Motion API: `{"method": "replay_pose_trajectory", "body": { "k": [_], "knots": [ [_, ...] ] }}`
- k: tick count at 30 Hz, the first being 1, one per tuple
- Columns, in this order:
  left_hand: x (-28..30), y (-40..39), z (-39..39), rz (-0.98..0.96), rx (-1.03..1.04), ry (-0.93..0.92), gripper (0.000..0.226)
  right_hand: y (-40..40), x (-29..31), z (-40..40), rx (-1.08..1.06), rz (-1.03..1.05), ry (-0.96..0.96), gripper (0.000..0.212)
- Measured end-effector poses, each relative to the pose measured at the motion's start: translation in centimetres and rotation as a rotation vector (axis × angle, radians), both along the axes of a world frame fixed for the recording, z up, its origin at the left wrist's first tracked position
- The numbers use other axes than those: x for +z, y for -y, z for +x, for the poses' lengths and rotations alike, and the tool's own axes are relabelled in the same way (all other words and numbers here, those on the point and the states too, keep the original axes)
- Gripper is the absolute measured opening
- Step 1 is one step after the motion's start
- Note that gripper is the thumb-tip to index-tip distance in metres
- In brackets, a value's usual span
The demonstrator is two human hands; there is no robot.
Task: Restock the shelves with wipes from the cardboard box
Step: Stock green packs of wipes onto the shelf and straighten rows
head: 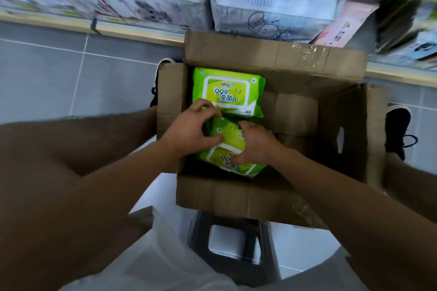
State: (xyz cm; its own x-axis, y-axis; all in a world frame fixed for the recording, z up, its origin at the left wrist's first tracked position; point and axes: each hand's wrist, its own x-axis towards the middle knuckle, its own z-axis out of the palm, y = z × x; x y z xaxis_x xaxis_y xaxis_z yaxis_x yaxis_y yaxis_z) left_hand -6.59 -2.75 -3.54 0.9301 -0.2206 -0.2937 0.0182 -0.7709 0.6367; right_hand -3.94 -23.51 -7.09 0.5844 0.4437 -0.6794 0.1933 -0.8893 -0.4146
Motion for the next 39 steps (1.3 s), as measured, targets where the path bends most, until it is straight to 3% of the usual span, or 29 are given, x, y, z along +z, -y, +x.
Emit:
{"method": "replay_pose_trajectory", "body": {
  "k": [3, 5, 10, 14, 17, 23, 26, 29, 34, 39],
  "knots": [
    [0.9, -0.1, 2.9, 0.075, 0.119, 0.100, 0.053, 2.0, 1.2, 1.1, 0.056, -0.025, 0.076, 0.106],
    [0.2, 0.5, 5.2, 0.193, 0.058, 0.129, 0.058, 3.6, 2.3, 2.0, 0.076, -0.050, 0.118, 0.105],
    [-2.2, 2.9, 9.0, 0.446, -0.183, 0.004, 0.077, 6.8, 3.7, 3.1, 0.101, -0.143, 0.231, 0.111],
    [-2.5, 4.4, 9.1, 0.576, -0.160, -0.031, 0.096, 8.9, 4.0, 2.6, 0.049, -0.155, 0.255, 0.112],
    [-2.0, 5.0, 9.0, 0.677, -0.189, -0.026, 0.088, 9.9, 4.2, 2.4, 0.092, -0.179, 0.268, 0.111],
    [-2.4, 5.7, 8.2, 0.479, -0.271, -0.141, 0.081, 10.9, 2.8, 0.9, 0.187, -0.215, 0.273, 0.111],
    [-2.2, 5.7, 8.6, 0.611, -0.302, -0.220, 0.109, 11.0, 2.2, 0.4, 0.153, -0.206, 0.256, 0.112],
    [-1.8, 6.0, 8.3, 0.678, -0.319, -0.236, 0.115, 11.0, 2.2, 0.1, 0.154, -0.202, 0.274, 0.112],
    [0.2, 5.9, 7.3, 0.512, -0.118, -0.206, 0.101, 11.7, 4.0, -0.2, 0.046, -0.197, 0.315, 0.109],
    [3.9, 6.1, 7.0, 0.341, 0.116, -0.084, 0.110, 11.9, 7.2, -1.1, -0.155, -0.208, 0.469, 0.105]
  ]
}}
